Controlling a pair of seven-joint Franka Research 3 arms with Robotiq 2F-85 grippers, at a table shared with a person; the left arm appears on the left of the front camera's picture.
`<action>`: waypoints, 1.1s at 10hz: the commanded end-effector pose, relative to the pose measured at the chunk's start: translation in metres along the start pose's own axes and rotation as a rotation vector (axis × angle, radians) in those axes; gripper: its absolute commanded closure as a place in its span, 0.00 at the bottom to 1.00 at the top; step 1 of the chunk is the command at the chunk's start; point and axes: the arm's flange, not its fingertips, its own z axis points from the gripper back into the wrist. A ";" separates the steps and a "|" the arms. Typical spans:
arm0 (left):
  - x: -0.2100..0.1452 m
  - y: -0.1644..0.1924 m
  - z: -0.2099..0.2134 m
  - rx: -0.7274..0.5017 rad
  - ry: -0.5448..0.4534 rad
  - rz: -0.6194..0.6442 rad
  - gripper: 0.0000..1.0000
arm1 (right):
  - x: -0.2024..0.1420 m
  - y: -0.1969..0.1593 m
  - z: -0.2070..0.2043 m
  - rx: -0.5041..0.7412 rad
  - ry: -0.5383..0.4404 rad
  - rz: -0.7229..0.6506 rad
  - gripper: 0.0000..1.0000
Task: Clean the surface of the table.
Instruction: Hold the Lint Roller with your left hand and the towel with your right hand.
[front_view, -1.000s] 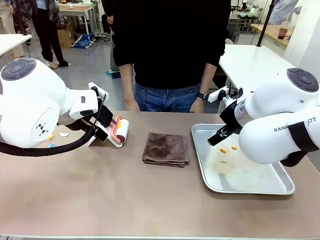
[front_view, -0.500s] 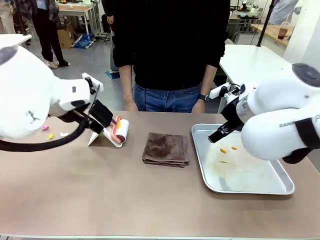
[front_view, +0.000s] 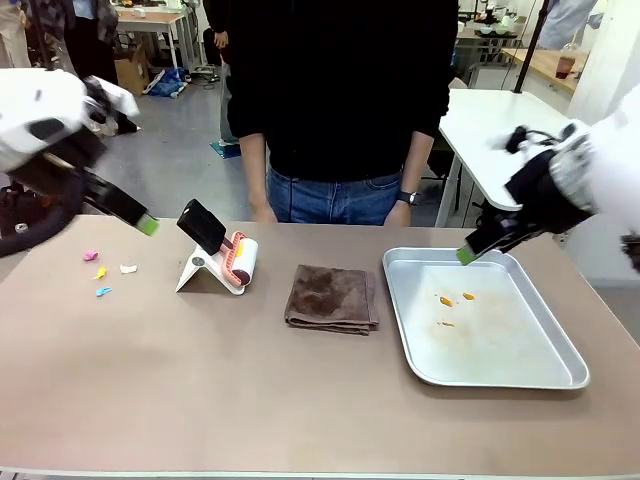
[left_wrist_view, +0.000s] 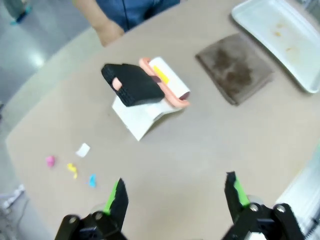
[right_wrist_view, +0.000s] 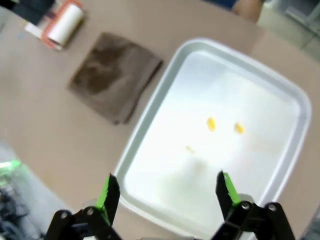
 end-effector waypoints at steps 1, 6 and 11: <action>-0.049 0.020 0.022 -0.129 -0.044 0.059 0.00 | -0.018 -0.022 0.044 0.183 -0.021 -0.144 0.00; -0.124 0.124 0.037 -0.561 -0.304 0.225 0.00 | -0.100 -0.155 0.100 0.688 -0.310 -0.621 0.00; -0.162 0.165 -0.006 -0.712 -0.352 0.404 0.00 | -0.140 -0.228 0.065 0.836 -0.405 -0.805 0.00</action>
